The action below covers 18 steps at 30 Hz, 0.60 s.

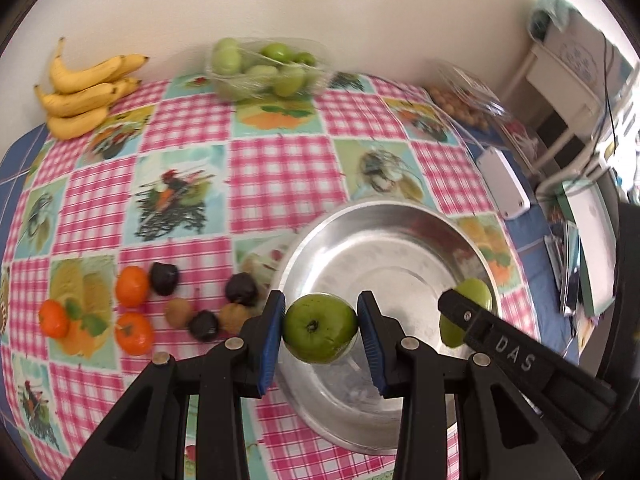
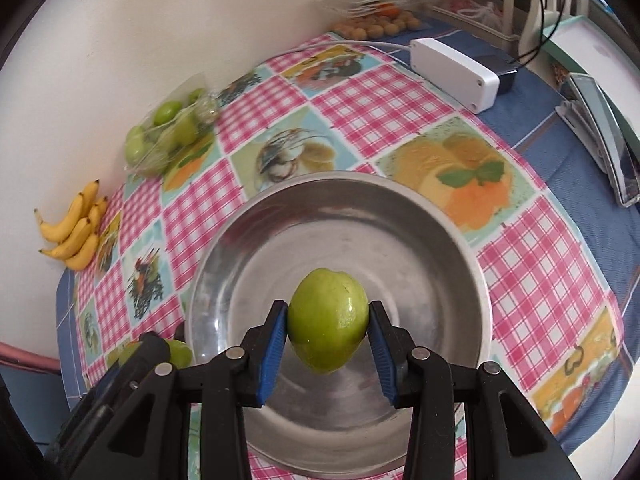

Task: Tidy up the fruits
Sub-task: 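Carry the green fruit over the steel bowl with left gripper while right gripper carries another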

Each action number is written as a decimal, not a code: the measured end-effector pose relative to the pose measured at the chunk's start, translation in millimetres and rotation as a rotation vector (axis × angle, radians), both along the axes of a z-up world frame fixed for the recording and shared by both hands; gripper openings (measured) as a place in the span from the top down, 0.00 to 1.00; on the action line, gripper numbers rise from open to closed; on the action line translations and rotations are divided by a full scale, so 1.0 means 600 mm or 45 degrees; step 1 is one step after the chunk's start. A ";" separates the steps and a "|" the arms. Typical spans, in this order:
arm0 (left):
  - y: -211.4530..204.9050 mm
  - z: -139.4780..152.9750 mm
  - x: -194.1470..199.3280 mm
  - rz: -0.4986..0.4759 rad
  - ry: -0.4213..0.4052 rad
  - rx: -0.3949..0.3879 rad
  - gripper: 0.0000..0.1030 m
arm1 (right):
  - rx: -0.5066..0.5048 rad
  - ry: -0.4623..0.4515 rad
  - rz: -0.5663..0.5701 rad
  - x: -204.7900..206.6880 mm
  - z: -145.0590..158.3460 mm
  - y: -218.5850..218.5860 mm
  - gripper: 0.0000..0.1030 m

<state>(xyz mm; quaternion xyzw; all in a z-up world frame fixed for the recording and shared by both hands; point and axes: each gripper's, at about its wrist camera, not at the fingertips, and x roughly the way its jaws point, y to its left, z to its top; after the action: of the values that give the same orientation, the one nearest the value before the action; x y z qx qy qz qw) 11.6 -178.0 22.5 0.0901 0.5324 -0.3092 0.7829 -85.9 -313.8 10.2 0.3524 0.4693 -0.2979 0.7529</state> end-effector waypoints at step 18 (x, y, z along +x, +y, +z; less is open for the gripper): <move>-0.007 -0.043 -0.011 -0.032 0.079 0.019 0.62 | -0.031 0.065 0.007 0.008 -0.012 0.000 0.57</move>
<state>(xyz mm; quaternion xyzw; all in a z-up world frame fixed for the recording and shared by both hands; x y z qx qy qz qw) 5.0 -181.9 -3.6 0.0929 0.5577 -0.3176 0.7612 -81.3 -313.6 2.8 0.3342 0.4856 -0.3105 0.7457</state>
